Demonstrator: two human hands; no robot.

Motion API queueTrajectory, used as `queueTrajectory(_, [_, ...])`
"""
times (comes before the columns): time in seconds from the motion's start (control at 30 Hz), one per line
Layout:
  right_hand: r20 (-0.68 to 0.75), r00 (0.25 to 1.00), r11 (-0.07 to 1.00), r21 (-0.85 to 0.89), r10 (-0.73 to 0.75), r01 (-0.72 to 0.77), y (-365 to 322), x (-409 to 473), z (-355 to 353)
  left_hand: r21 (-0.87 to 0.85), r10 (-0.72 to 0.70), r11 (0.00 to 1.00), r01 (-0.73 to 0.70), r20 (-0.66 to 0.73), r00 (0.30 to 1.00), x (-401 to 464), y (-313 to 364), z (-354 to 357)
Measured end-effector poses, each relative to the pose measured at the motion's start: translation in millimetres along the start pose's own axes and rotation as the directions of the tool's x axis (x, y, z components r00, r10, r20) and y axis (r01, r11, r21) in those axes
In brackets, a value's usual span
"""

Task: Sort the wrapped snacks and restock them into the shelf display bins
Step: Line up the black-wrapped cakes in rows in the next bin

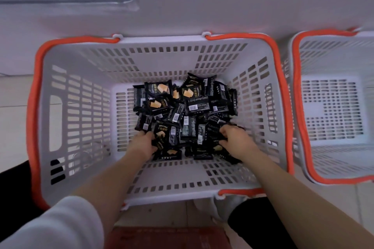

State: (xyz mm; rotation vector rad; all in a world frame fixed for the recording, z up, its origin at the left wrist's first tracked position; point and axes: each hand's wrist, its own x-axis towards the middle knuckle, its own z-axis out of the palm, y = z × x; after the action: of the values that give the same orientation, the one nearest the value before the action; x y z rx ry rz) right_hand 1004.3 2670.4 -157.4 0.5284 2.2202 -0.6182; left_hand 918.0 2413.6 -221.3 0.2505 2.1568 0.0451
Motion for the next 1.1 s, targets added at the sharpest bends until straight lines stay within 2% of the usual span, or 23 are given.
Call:
queueTrajectory(0.07, [0.038,0.999,0.994,-0.106,0.008,-0.004,0,2,4,0.012,0.023,1.000,-0.023,-0.004,1.000,-3,1,0])
queueTrajectory(0.13, [0.014,1.000,0.968,-0.250,0.003,0.001,-3,2,8,-0.016,0.057,0.998,-0.057,-0.011,0.998,-6,0,-1])
queueTrajectory(0.23, [-0.035,0.999,0.915,-0.404,-0.018,0.002,-5,2,13,-0.178,0.115,0.977,-0.115,-0.013,0.993,-14,1,-4])
queueTrajectory(0.33, [0.004,0.999,0.912,-0.410,-0.036,0.034,-4,5,12,-0.382,0.100,0.916,-0.119,-0.069,0.993,-21,8,-11])
queueTrajectory(0.4, [0.024,1.000,0.960,-0.278,-0.014,0.020,-3,4,11,-0.511,0.068,0.853,-0.109,-0.098,0.993,-24,13,-16])
queueTrajectory(0.5, [-0.105,0.994,0.997,0.066,-0.039,0.046,-3,-1,9,-0.642,0.029,0.761,-0.090,-0.105,0.994,-30,21,-22])
queueTrajectory(0.57, [-0.196,0.980,0.939,0.329,-0.035,0.099,-7,-9,4,-0.595,0.067,0.791,-0.142,-0.147,0.987,-37,24,-26])
queueTrajectory(0.67, [-0.169,0.986,0.737,0.667,0.009,0.108,-18,-25,0,-0.549,0.148,0.798,-0.247,-0.220,0.964,-49,31,-28])
queueTrajectory(0.8, [-0.035,0.998,0.622,0.780,-0.060,0.065,-38,-41,5,-0.615,0.222,0.719,-0.325,-0.240,0.945,-67,43,-28])
queueTrajectory(0.93, [-0.018,0.999,0.494,0.869,-0.029,0.031,-57,-46,13,-0.730,0.276,0.606,-0.316,-0.179,0.944,-80,48,-26])
queueTrajectory(1.03, [0.017,1.000,0.519,0.855,-0.016,-0.006,-59,-44,15,-0.770,0.306,0.563,-0.299,-0.142,0.942,-81,43,-25])
queueTrajectory(1.1, [0.045,0.999,0.516,0.856,-0.007,-0.034,-55,-40,14,-0.764,0.331,0.588,-0.267,-0.074,0.941,-78,38,-25])
